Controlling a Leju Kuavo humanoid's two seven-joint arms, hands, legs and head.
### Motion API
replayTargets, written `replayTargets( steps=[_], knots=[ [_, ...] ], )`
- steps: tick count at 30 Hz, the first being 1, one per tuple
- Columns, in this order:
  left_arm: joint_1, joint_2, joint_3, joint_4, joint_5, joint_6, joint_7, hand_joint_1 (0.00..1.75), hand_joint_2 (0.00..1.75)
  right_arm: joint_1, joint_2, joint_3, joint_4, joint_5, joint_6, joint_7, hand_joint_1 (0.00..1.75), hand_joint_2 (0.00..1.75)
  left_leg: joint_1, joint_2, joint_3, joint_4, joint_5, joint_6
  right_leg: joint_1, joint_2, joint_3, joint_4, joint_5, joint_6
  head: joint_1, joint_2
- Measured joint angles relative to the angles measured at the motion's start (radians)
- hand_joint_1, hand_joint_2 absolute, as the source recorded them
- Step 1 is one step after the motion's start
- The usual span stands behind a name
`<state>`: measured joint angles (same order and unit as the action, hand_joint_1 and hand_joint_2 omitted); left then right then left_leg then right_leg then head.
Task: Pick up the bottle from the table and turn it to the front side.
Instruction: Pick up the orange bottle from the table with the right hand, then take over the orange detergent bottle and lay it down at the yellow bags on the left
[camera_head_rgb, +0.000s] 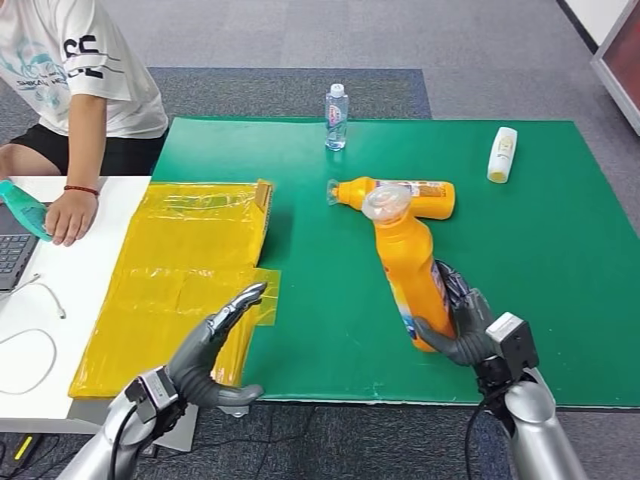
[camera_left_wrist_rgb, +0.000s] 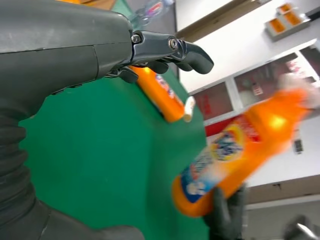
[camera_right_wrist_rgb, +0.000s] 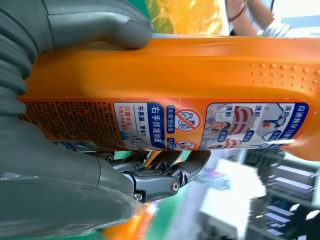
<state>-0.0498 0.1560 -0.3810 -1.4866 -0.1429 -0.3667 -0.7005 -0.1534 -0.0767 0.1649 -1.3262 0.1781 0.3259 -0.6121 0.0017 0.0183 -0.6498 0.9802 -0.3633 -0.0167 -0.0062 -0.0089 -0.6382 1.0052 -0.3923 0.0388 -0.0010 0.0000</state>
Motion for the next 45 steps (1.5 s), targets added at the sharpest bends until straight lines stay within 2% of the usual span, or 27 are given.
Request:
replayTargets(
  steps=[10, 19, 24, 27, 30, 45],
  knots=[
    [-0.029, 0.031, -0.005, 0.091, 0.043, -0.088, 0.000, 0.00, 1.75, -0.001, 0.006, 0.130, -0.098, 0.130, -0.050, 0.005, 1.75, 1.75, 0.000, 0.000, 0.000, 0.000, 0.000, 0.000, 0.000, 0.000, 0.000, 0.000, 0.000, 0.000, 0.000, 0.000],
    [-0.086, 0.044, -0.006, 0.124, 0.069, -0.132, 0.000, 0.00, 1.75, -0.023, 0.008, 0.275, -0.107, 0.220, -0.110, 0.028, 1.75, 1.75, 0.000, 0.000, -0.001, 0.000, 0.000, 0.000, 0.000, 0.000, -0.001, 0.000, 0.000, 0.000, 0.000, 0.000],
    [-0.122, 0.047, 0.000, 0.114, 0.128, -0.222, 0.000, 0.00, 1.75, -0.047, 0.011, 0.335, -0.089, 0.219, -0.120, 0.032, 1.75, 1.75, 0.000, 0.000, -0.001, 0.000, 0.001, -0.001, 0.000, 0.000, -0.001, 0.001, 0.000, 0.000, 0.000, 0.000],
    [-0.141, 0.039, 0.029, 0.091, 0.167, -0.307, -0.001, 0.00, 1.75, -0.064, 0.015, 0.364, -0.078, 0.206, -0.119, 0.038, 1.75, 1.75, 0.000, 0.000, -0.001, 0.000, 0.001, -0.001, 0.000, 0.000, -0.001, 0.001, 0.000, 0.000, 0.000, 0.000],
    [-0.158, 0.026, 0.065, 0.079, 0.168, -0.353, -0.002, 0.00, 1.75, -0.078, 0.019, 0.385, -0.072, 0.191, -0.119, 0.042, 1.75, 1.75, 0.000, 0.000, -0.001, 0.000, 0.001, -0.001, 0.000, 0.000, -0.001, 0.001, 0.000, 0.000, 0.000, 0.000],
    [-0.191, 0.003, 0.090, 0.077, 0.136, -0.333, -0.002, 0.00, 1.75, -0.100, 0.026, 0.418, -0.098, 0.177, -0.145, 0.049, 1.75, 1.75, 0.000, 0.000, -0.001, 0.000, 0.001, -0.001, 0.000, 0.000, -0.001, 0.001, 0.000, 0.000, 0.000, 0.000]
  ],
)
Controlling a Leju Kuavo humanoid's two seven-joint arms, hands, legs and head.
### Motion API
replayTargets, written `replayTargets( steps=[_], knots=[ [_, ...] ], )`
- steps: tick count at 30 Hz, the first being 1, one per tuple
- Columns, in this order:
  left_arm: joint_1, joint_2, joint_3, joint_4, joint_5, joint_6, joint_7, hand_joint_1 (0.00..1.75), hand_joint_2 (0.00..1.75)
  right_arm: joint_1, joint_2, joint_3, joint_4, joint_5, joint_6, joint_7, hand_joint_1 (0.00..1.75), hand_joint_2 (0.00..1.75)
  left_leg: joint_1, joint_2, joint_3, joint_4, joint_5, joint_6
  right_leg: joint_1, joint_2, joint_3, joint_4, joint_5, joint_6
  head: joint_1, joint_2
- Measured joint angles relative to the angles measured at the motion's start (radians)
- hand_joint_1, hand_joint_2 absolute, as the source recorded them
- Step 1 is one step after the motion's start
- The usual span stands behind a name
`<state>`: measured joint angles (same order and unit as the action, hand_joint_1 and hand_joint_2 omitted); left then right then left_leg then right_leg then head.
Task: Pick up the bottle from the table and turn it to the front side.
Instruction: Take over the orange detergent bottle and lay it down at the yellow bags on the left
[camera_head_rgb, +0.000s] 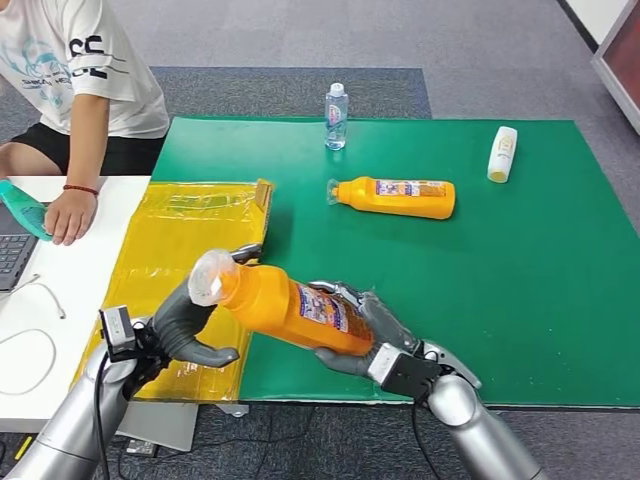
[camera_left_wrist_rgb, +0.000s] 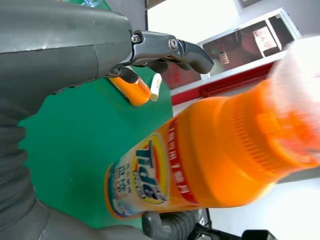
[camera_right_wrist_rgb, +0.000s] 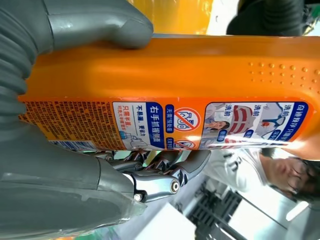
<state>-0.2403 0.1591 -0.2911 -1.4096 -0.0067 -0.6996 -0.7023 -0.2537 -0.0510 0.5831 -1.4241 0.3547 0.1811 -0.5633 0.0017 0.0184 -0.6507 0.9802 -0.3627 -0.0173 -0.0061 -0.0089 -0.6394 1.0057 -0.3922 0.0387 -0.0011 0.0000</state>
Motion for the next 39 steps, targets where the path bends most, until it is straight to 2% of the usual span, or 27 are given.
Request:
replayTargets(
  steps=[10, 13, 16, 18, 27, 39],
  knots=[
    [-0.001, -0.018, 0.003, 0.000, 0.032, -0.049, 0.000, 0.00, 1.75, -0.001, 0.014, 0.026, -0.048, 0.049, -0.039, 0.022, 1.75, 1.75, 0.000, 0.000, 0.000, 0.000, 0.000, 0.000, 0.000, 0.000, 0.000, 0.000, 0.000, 0.000, 0.000, 0.000],
    [-0.003, -0.041, 0.024, 0.002, 0.067, -0.140, 0.000, 0.00, 1.75, -0.002, 0.022, 0.037, -0.049, 0.058, -0.050, 0.027, 1.75, 1.75, 0.000, 0.000, 0.000, 0.000, 0.000, 0.000, 0.000, 0.000, 0.000, 0.000, 0.000, 0.000, 0.000, 0.000],
    [-0.012, -0.087, 0.066, 0.018, 0.100, -0.265, 0.000, 0.00, 1.75, -0.007, 0.034, 0.054, -0.049, 0.069, -0.065, 0.031, 1.75, 1.75, 0.000, 0.000, 0.000, 0.000, 0.000, 0.000, 0.000, 0.000, 0.000, 0.000, 0.000, 0.000, 0.000, 0.000],
    [-0.020, -0.115, 0.086, 0.037, 0.102, -0.294, 0.000, 0.00, 1.75, -0.010, 0.042, 0.065, -0.049, 0.077, -0.074, 0.033, 1.75, 1.75, 0.000, 0.000, 0.000, 0.000, 0.000, 0.000, 0.000, 0.000, 0.000, 0.000, 0.000, 0.000, 0.000, 0.000],
    [-0.061, -0.166, 0.098, 0.164, 0.114, -0.268, 0.000, 0.00, 1.75, -0.014, 0.058, 0.108, -0.035, 0.161, -0.155, 0.047, 1.75, 1.75, 0.000, 0.000, 0.000, 0.000, 0.000, 0.000, 0.000, 0.000, 0.000, 0.000, 0.000, 0.000, 0.000, 0.000],
    [-0.063, -0.179, 0.098, 0.209, 0.117, -0.222, 0.000, 0.00, 1.75, -0.015, 0.060, 0.139, -0.028, 0.292, -0.285, 0.100, 1.75, 1.75, 0.000, 0.000, -0.001, 0.000, 0.000, 0.000, 0.000, 0.000, -0.001, 0.000, 0.000, 0.000, 0.000, 0.000]
  ],
)
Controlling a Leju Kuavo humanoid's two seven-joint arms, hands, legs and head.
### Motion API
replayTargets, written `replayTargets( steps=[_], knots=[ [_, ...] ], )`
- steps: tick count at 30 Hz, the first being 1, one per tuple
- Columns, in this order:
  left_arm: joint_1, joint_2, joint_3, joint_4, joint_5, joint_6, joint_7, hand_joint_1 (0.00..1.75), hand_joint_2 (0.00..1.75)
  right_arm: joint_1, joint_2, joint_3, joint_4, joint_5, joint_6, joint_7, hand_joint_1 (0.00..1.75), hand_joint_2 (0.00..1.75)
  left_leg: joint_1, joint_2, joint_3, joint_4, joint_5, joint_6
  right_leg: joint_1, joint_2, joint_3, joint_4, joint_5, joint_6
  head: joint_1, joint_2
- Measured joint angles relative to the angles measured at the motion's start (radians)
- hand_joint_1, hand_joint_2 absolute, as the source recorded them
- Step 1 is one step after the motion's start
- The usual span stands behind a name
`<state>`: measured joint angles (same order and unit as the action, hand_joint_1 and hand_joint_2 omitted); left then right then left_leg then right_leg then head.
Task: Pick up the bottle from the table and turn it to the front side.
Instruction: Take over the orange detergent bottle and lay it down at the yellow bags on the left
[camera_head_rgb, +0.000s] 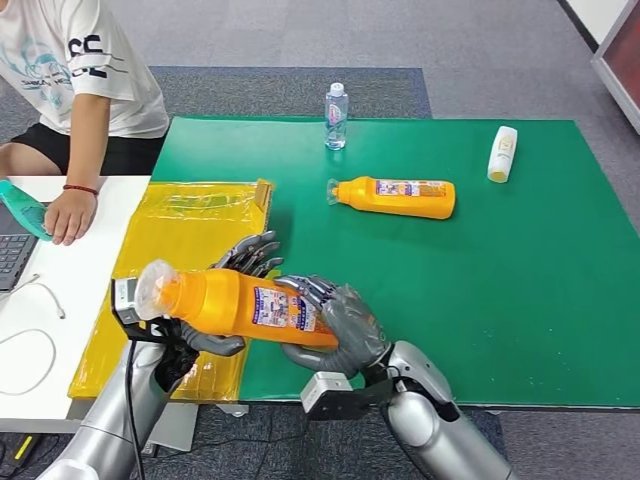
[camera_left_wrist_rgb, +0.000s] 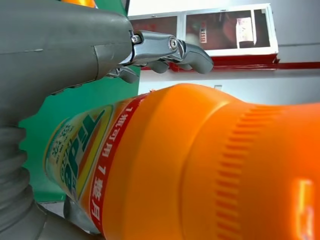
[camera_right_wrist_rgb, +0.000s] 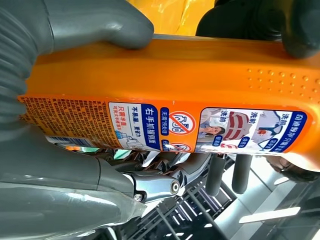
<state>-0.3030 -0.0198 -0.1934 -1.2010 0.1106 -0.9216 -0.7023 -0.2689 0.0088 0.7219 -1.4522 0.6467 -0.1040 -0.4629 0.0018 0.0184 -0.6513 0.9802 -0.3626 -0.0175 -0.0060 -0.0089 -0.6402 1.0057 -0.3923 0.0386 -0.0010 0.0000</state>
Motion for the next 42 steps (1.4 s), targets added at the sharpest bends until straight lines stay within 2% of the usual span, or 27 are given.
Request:
replayTargets(
  steps=[6, 10, 13, 18, 26, 42],
  knots=[
    [0.000, 0.000, -0.001, 0.007, -0.006, -0.005, 0.000, 0.00, 1.75, 0.000, 0.000, 0.007, 0.001, 0.016, -0.010, 0.015, 1.75, 1.75, 0.000, 0.000, 0.000, 0.000, 0.000, 0.000, 0.000, 0.000, 0.000, 0.000, 0.000, 0.000, 0.000, 0.000],
    [0.000, 0.009, -0.014, 0.001, -0.025, -0.053, 0.000, 0.00, 1.75, -0.002, 0.000, 0.014, 0.007, 0.018, -0.009, 0.015, 1.75, 1.75, 0.000, 0.000, 0.000, 0.000, 0.000, 0.000, 0.000, 0.000, 0.000, 0.000, 0.000, 0.000, 0.000, 0.000],
    [0.001, 0.033, -0.044, -0.033, -0.047, -0.102, 0.000, 0.00, 1.75, -0.014, 0.004, 0.033, 0.016, 0.014, 0.003, 0.010, 1.75, 1.75, 0.000, 0.000, 0.000, 0.000, 0.000, 0.000, 0.000, 0.000, 0.000, 0.000, 0.000, 0.000, 0.000, 0.000],
    [-0.002, 0.097, -0.091, -0.096, -0.060, -0.120, 0.000, 0.00, 1.75, -0.035, 0.009, 0.062, 0.033, 0.000, 0.015, 0.002, 1.75, 1.75, 0.000, 0.000, 0.000, 0.000, 0.001, -0.001, 0.000, 0.000, 0.000, 0.000, 0.000, 0.000, 0.000, 0.000],
    [-0.024, 0.159, -0.147, -0.125, -0.069, -0.109, 0.000, 0.00, 1.75, -0.049, 0.012, 0.093, 0.061, -0.002, 0.023, 0.000, 1.75, 1.75, 0.000, 0.000, 0.000, 0.000, 0.001, -0.001, 0.000, 0.000, 0.000, 0.000, 0.000, 0.000, 0.000, 0.000],
    [-0.025, 0.184, -0.196, -0.126, -0.090, -0.005, 0.000, 0.00, 1.75, -0.076, 0.016, 0.113, 0.128, -0.002, 0.024, 0.008, 1.75, 1.75, 0.000, 0.000, 0.000, 0.000, 0.001, -0.001, 0.000, 0.000, 0.000, 0.000, 0.000, 0.000, 0.000, 0.000]
  ],
)
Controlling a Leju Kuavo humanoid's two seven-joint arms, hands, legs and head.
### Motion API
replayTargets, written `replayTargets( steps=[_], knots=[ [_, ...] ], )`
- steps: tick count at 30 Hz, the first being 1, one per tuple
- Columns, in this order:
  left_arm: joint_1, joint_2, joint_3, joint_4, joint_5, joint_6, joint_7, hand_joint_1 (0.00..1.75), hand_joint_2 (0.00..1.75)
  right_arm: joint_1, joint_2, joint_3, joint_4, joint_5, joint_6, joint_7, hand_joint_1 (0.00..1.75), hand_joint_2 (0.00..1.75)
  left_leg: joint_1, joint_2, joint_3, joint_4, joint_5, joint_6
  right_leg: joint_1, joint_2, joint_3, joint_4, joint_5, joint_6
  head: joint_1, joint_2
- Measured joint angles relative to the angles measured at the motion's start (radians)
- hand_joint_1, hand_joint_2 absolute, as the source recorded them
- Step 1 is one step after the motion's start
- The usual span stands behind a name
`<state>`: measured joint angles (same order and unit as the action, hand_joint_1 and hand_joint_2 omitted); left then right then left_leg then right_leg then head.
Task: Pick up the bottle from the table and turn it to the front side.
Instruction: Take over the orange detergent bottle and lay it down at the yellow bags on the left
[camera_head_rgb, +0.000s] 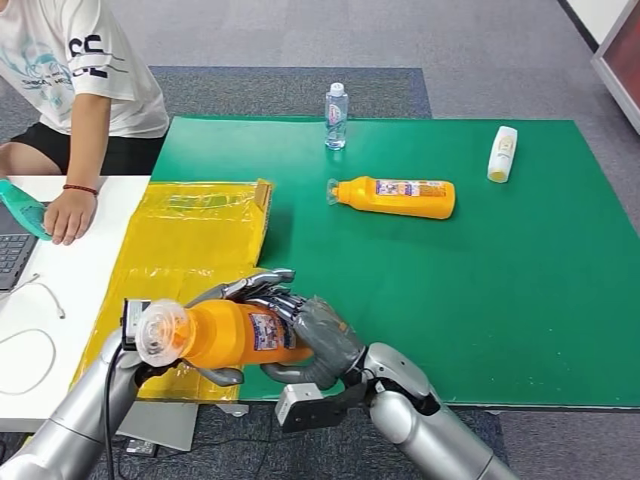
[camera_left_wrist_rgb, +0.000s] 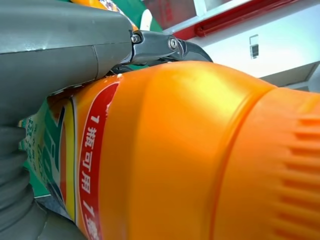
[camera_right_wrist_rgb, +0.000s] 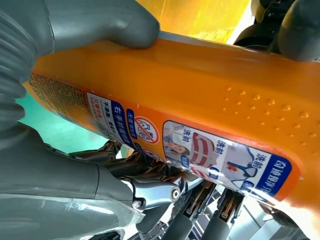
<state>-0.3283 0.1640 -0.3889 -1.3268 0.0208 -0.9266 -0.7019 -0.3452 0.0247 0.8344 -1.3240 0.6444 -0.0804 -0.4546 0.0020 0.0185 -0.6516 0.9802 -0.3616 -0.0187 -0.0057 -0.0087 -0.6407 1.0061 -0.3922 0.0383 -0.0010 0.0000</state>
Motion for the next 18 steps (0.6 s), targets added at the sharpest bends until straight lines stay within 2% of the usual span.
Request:
replayTargets(
  steps=[3, 4, 7, 8, 18],
  knots=[
    [0.004, 0.001, -0.002, 0.000, 0.000, 0.013, 0.001, 0.00, 1.75, -0.003, 0.001, 0.003, 0.010, -0.003, -0.001, 0.005, 1.75, 1.75, 0.000, 0.000, 0.000, 0.000, 0.000, 0.000, 0.000, 0.000, 0.000, 0.000, 0.000, 0.000, 0.000, 0.000],
    [0.006, 0.001, -0.003, 0.000, 0.000, 0.017, 0.002, 0.05, 1.75, -0.004, 0.001, 0.004, 0.012, -0.004, -0.002, 0.008, 1.75, 1.75, 0.000, 0.000, 0.000, 0.000, 0.000, 0.000, 0.000, 0.000, 0.000, 0.000, 0.000, 0.000, 0.000, 0.000],
    [0.013, 0.001, -0.003, 0.000, 0.000, 0.028, 0.003, 1.36, 1.75, -0.004, 0.003, 0.005, 0.020, -0.007, -0.007, 0.022, 1.75, 1.75, 0.000, 0.000, 0.000, 0.000, 0.000, 0.000, 0.000, 0.000, 0.000, 0.000, 0.000, 0.000, 0.000, 0.000],
    [0.015, 0.001, -0.003, 0.000, 0.000, 0.032, 0.004, 1.75, 1.75, -0.004, 0.005, 0.005, 0.022, -0.007, -0.008, 0.027, 1.75, 1.75, 0.000, 0.000, 0.000, 0.000, 0.000, 0.000, 0.000, 0.000, 0.000, 0.000, 0.000, 0.000, 0.000, 0.000],
    [0.027, 0.001, 0.012, 0.000, 0.002, 0.058, 0.013, 1.75, 1.75, -0.004, 0.023, -0.007, 0.078, -0.012, -0.015, 0.055, 1.75, 1.75, 0.000, 0.000, 0.000, 0.000, 0.000, 0.000, 0.000, 0.000, -0.001, 0.000, 0.000, 0.000, 0.000, 0.000]
  ],
)
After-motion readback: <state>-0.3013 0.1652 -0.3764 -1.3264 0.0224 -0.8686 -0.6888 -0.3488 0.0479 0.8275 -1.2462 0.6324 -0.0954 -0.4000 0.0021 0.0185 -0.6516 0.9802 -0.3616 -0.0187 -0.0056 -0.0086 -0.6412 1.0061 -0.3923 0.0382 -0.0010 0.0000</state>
